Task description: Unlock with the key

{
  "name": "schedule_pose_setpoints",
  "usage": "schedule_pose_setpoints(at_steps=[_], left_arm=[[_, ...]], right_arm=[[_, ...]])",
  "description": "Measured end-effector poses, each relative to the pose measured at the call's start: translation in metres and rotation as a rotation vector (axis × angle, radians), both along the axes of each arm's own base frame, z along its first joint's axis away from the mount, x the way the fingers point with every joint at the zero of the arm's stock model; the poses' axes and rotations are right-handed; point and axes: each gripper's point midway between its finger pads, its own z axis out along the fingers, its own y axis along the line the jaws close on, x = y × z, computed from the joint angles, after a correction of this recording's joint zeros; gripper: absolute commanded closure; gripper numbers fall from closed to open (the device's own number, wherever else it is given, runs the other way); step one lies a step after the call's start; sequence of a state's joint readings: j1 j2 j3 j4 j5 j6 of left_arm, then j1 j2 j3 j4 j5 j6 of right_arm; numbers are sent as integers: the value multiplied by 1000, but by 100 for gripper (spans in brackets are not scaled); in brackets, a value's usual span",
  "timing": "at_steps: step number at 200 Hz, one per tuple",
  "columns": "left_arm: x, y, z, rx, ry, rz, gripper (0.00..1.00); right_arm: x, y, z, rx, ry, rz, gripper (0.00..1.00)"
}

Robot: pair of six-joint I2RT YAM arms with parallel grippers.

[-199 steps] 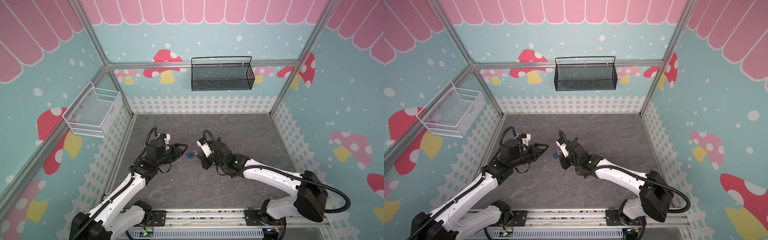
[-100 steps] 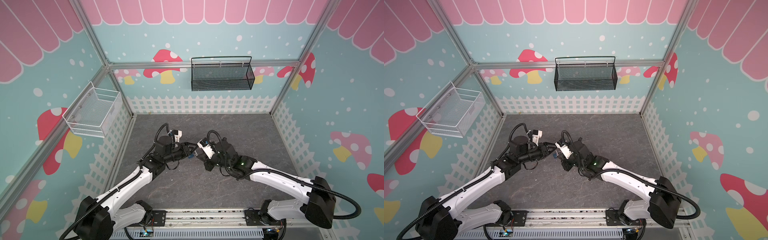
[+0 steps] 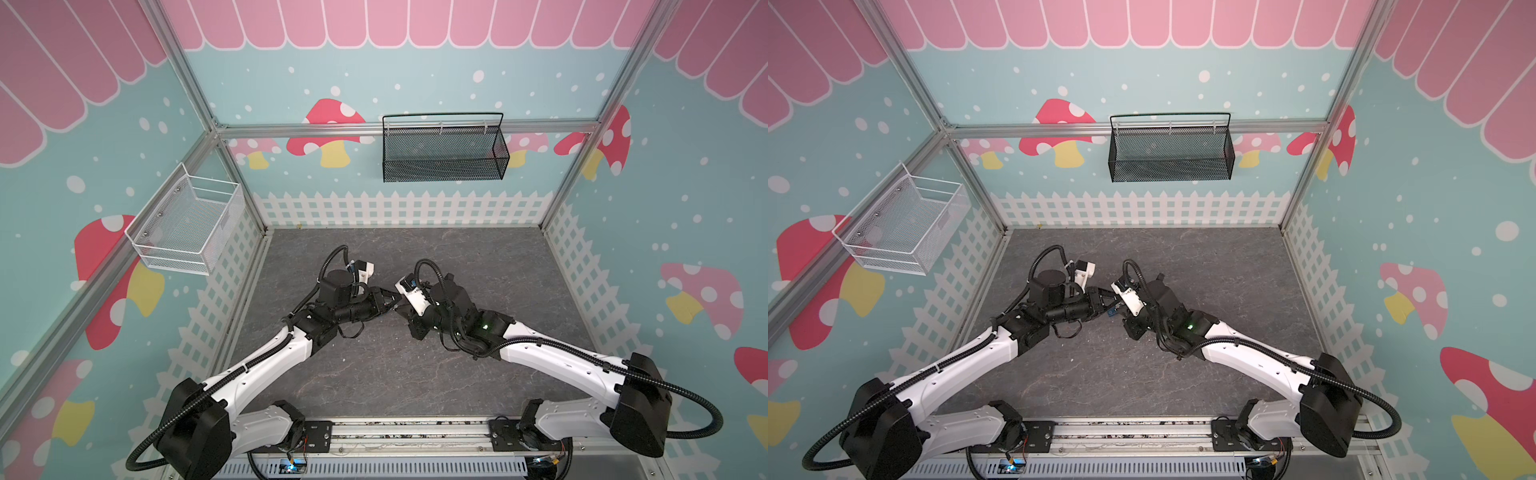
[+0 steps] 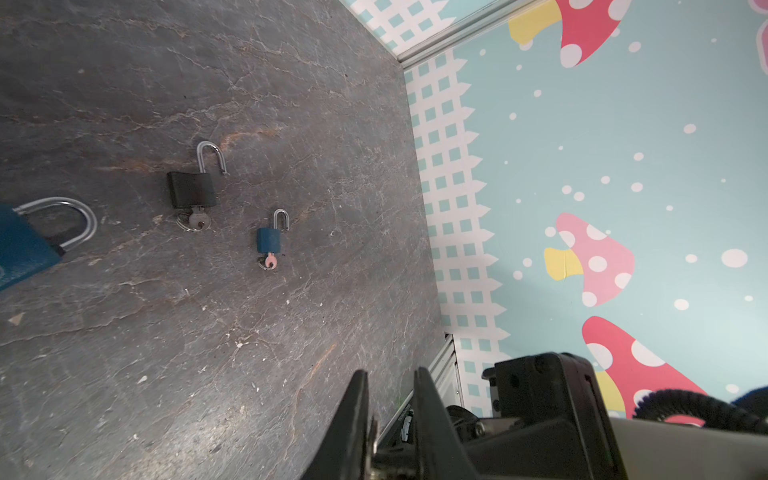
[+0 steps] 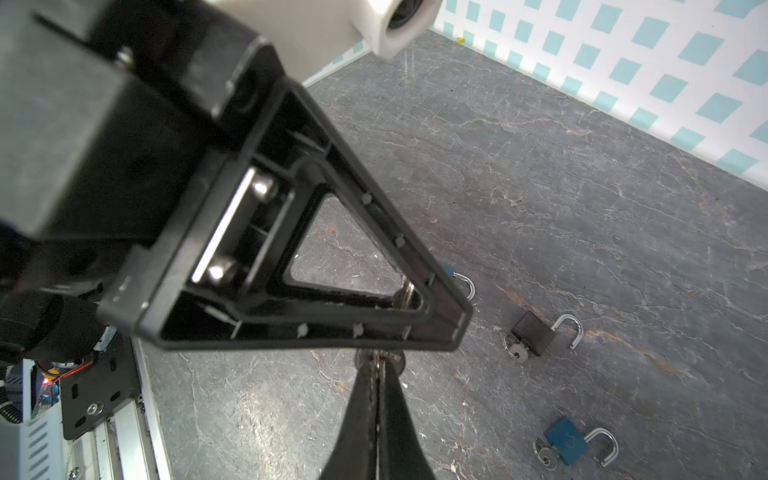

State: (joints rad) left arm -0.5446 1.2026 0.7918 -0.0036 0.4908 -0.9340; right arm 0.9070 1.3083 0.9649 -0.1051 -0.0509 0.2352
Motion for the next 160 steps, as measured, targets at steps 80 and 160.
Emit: schedule_pose_setpoints(at_steps=[80, 160], left_arm=[[3, 3, -2, 21, -15, 16, 100], [7, 15, 42, 7, -213, 68, 100]], right_arm=[[2, -1, 7, 3, -15, -12, 93], [-3, -13, 40, 131, 26, -61, 50]])
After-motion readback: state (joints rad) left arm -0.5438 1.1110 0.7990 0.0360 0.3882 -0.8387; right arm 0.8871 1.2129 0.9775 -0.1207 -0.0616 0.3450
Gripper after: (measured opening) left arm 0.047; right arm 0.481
